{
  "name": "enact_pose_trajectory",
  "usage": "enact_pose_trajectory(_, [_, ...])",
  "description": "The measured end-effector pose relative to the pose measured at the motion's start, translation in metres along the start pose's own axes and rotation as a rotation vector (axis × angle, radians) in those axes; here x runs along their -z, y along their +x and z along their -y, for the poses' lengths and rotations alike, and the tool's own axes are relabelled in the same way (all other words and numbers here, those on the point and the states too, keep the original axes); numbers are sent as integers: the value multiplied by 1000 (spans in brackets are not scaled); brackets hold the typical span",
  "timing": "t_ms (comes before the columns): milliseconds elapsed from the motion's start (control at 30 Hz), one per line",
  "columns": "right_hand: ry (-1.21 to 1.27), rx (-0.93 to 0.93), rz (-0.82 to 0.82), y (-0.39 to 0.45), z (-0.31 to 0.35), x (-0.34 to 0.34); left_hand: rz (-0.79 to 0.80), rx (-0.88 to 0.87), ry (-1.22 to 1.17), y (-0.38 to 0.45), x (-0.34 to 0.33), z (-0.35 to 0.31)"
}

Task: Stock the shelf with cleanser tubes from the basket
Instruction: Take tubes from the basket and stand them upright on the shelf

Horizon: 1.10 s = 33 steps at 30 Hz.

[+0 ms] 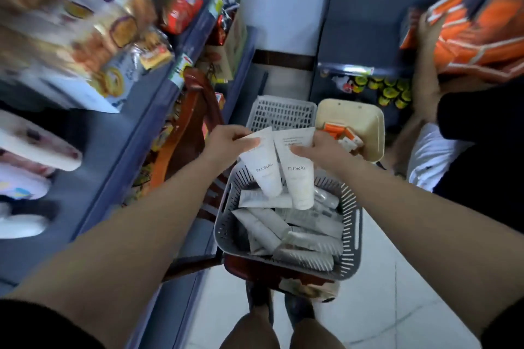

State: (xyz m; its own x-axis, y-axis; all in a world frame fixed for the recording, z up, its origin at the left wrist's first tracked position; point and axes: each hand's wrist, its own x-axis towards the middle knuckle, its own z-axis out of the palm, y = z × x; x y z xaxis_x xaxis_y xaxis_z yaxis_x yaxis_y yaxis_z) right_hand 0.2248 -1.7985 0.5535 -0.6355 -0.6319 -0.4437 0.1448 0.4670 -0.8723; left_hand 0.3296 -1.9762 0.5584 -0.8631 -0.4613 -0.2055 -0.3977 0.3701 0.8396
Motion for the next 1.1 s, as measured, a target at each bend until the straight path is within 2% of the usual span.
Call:
enact_pose_trajectory(300, [-73, 424, 82, -71, 163, -3, -267, -191, 64, -92, 113, -112])
enact_pose_trajectory(467, [-9, 592, 195, -110, 235, -25, -500, -257, 119, -152, 175, -159])
enact_pose_trajectory(800, [113, 870, 443, -187, 351, -125, -807, -216, 140, -296, 281, -207])
enact_pose_trajectory(1100, [220, 967, 666, -255, 415, -231, -1007, -193, 147, -422, 361, -219])
